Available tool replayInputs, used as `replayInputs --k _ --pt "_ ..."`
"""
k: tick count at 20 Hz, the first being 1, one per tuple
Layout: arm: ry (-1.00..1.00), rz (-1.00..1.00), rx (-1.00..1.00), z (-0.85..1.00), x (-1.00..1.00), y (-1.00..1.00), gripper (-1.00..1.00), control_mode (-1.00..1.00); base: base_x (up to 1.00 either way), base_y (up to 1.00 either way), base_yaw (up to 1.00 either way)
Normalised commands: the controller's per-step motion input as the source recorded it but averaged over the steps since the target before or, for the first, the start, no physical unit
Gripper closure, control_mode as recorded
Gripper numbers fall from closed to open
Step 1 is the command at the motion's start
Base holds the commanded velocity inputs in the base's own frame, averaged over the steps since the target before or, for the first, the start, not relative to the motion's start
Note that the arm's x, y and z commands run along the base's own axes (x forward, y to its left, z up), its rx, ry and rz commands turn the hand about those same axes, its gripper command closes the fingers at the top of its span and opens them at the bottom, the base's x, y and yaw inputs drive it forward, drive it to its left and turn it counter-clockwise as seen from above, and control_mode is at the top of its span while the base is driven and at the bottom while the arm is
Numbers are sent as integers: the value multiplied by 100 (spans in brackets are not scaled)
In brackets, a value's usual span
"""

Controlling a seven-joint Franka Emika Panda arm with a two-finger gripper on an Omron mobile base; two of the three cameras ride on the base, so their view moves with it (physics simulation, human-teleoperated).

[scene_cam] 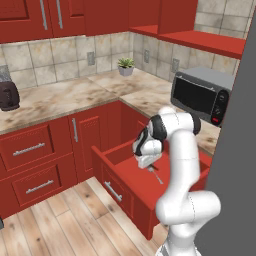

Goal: Organize the utensils by type. Pick up the wooden spoons from the counter and place them in the open cabinet. Then pick up the metallic utensils from the counter and place them in the open drawer.

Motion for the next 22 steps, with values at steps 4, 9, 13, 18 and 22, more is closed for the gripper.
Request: replayInputs --k 4,9,13,18,22 --pt "0 0 0 -68 26 0 100 -100 0 0 0" --pt "-2 0 0 -58 8 0 100 -100 0 0 0" --pt "-7 0 0 -42 0 -1 100 -100 0 0 0" --pt "-1 0 0 -36 0 0 100 -100 0 0 0" --pt "0 0 0 -29 0 1 -100 -100 0 0 0"
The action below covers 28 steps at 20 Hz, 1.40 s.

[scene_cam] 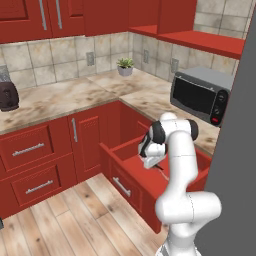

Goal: Organize the utensils by type. Pick up the wooden spoons from the counter and place them in the open cabinet. Then pick up the metallic utensils from the counter and place them in the open drawer.

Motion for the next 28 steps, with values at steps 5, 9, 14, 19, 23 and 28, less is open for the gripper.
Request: replayInputs --k 5,9,14,19,23,28 --pt "-8 0 0 2 0 0 -100 -100 0 0 0" --pt "-9 1 0 44 0 0 -100 -100 0 0 0" --pt "-10 0 0 72 0 0 -100 -100 0 0 0" --pt "-14 0 0 87 -7 1 -100 -100 0 0 0" --pt "-16 0 0 91 -15 4 -100 -100 0 0 0" --pt "-12 0 0 88 -23 10 -100 -100 0 0 0"
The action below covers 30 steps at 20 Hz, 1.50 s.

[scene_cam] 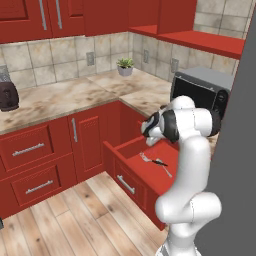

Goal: Organize the utensils by type. Pick up the wooden spoons from the counter and place them in the open cabinet. Then pick up the metallic utensils from the counter and place them in the open drawer.

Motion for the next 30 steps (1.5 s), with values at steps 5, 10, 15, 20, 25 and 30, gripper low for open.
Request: replayInputs --k 5,10,15,20,25,30 --pt "-12 0 0 92 -28 12 -100 -100 0 0 0" --pt "-18 0 0 99 -37 19 -100 -100 0 0 0" --pt "-17 0 0 100 -52 14 -100 -100 0 0 0" --pt "-20 0 0 100 -66 10 -100 -100 0 0 0" --pt "-13 0 0 93 -69 13 -100 -100 0 0 0" --pt "-6 0 0 85 -66 12 -100 -100 0 0 0"
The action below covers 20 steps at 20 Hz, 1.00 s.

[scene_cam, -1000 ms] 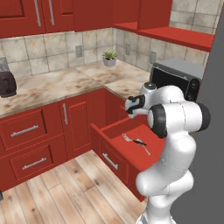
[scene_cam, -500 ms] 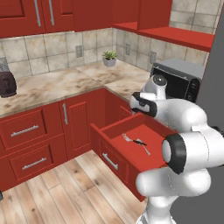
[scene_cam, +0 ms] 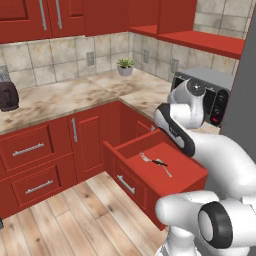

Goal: Organize the utensils by type. Pick up the wooden spoons from the counter and place them in the open cabinet. Then pick up the metallic utensils from the counter and place them in the open drawer.

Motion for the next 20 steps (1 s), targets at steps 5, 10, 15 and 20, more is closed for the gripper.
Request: replayInputs --k 5,10,15,20 --pt "0 0 0 44 -64 5 -100 -100 0 0 0" --pt "0 -2 1 8 -76 0 -100 -100 0 0 0" --pt "-6 -8 5 3 -98 0 -100 -100 0 0 0" --pt "-8 -8 2 17 -69 4 -100 -100 0 0 0"
